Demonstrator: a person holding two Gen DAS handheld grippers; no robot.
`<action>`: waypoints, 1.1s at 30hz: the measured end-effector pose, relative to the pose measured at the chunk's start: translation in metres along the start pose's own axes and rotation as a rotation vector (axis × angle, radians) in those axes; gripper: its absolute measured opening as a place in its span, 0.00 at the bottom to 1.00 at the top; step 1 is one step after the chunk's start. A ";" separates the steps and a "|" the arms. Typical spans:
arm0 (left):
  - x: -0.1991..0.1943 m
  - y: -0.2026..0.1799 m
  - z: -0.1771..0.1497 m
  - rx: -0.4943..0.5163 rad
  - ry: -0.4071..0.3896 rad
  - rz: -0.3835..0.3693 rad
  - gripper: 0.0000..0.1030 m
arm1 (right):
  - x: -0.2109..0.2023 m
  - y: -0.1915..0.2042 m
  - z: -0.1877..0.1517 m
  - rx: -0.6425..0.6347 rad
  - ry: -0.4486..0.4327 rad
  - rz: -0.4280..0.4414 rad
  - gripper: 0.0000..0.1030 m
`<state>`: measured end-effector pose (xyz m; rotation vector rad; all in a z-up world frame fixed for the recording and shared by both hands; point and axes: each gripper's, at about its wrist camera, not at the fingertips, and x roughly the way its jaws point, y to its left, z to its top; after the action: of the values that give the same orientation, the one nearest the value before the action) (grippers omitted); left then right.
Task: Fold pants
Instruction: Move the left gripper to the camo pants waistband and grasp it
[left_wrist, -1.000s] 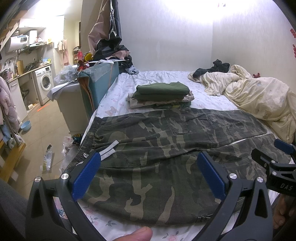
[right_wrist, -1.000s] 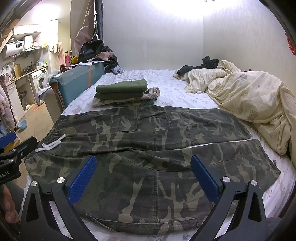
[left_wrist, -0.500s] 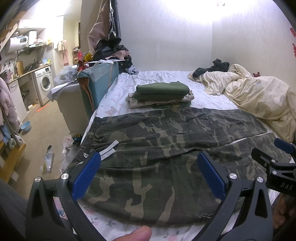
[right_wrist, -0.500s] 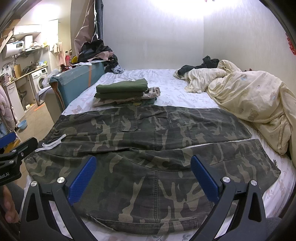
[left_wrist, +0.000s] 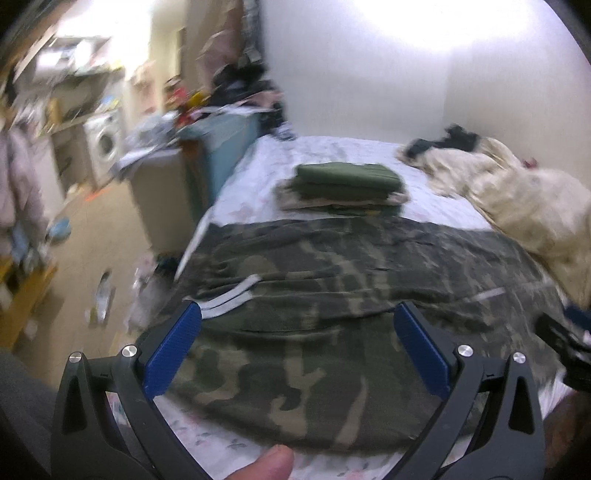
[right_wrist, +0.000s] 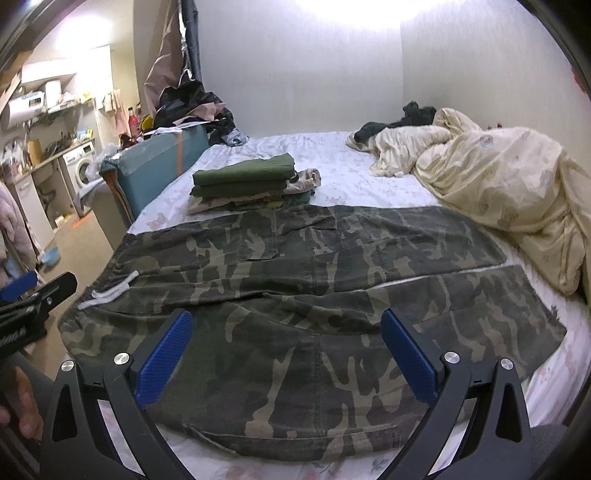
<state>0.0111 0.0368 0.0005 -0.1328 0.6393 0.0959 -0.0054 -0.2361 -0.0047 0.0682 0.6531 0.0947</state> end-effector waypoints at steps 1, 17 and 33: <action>0.002 0.011 0.003 -0.033 0.013 0.012 1.00 | -0.004 -0.002 0.001 0.006 -0.010 0.008 1.00; 0.069 0.210 -0.029 -0.675 0.274 0.308 0.88 | -0.012 -0.021 0.018 0.071 -0.055 0.096 1.00; 0.112 0.166 -0.027 -0.612 0.341 0.212 0.13 | -0.002 -0.063 0.014 0.185 0.012 0.061 1.00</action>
<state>0.0630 0.2017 -0.1032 -0.6836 0.9486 0.4820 0.0057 -0.2996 0.0017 0.2663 0.6706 0.0935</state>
